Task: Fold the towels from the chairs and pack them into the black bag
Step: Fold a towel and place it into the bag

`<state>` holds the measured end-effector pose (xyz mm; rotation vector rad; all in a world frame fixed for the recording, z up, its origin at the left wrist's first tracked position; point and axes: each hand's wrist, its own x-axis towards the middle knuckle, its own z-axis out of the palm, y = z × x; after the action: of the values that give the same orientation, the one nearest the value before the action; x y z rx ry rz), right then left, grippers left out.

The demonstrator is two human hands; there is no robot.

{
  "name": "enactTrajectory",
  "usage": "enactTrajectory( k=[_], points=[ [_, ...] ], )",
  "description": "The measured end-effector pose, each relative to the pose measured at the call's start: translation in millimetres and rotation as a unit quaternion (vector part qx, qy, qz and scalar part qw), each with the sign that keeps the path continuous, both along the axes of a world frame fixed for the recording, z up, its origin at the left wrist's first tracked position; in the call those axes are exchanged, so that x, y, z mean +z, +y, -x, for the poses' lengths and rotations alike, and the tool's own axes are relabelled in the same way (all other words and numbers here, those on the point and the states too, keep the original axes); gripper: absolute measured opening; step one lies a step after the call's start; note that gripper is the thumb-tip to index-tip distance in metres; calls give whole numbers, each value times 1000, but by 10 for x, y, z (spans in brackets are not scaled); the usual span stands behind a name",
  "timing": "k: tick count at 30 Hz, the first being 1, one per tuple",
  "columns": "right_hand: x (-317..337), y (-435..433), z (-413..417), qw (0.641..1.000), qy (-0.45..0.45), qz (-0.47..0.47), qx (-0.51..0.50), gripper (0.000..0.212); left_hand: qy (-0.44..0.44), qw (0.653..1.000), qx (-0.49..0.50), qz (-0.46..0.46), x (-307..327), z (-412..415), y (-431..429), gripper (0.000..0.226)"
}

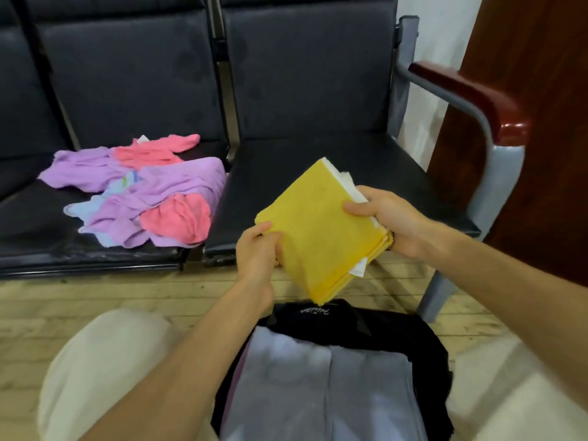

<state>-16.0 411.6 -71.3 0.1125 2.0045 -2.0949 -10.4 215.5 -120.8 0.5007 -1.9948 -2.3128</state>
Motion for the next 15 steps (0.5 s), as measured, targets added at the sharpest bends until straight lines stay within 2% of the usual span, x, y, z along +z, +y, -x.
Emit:
enactTrajectory(
  k=[3, 5, 8, 10, 12, 15],
  points=[
    [65, -124, -118, 998, 17, 66, 14, 32, -51, 996, 11, -74, -33, -35, -32, 57],
    [106, -166, -217, 992, 25, 125, 27, 36, -87, 984, -28, -150, -24, -107, -69, 67],
    [95, -173, -379, 978, 45, 201, 27, 40, -107, 950, -160, -247, 20, -203, -129, 60],
    [23, -140, -492, 973, 32, 226, 20, 43, -95, 927, -231, -280, 19, -261, -152, 55],
    [-65, -90, -618, 976, 0, 217, 13, 44, -101, 919, -263, -276, -14, -333, -162, 54],
    [-222, 22, -788, 979, -65, 194, -22, 42, -120, 933, -273, -202, -74, -441, -141, 54]
  ],
)
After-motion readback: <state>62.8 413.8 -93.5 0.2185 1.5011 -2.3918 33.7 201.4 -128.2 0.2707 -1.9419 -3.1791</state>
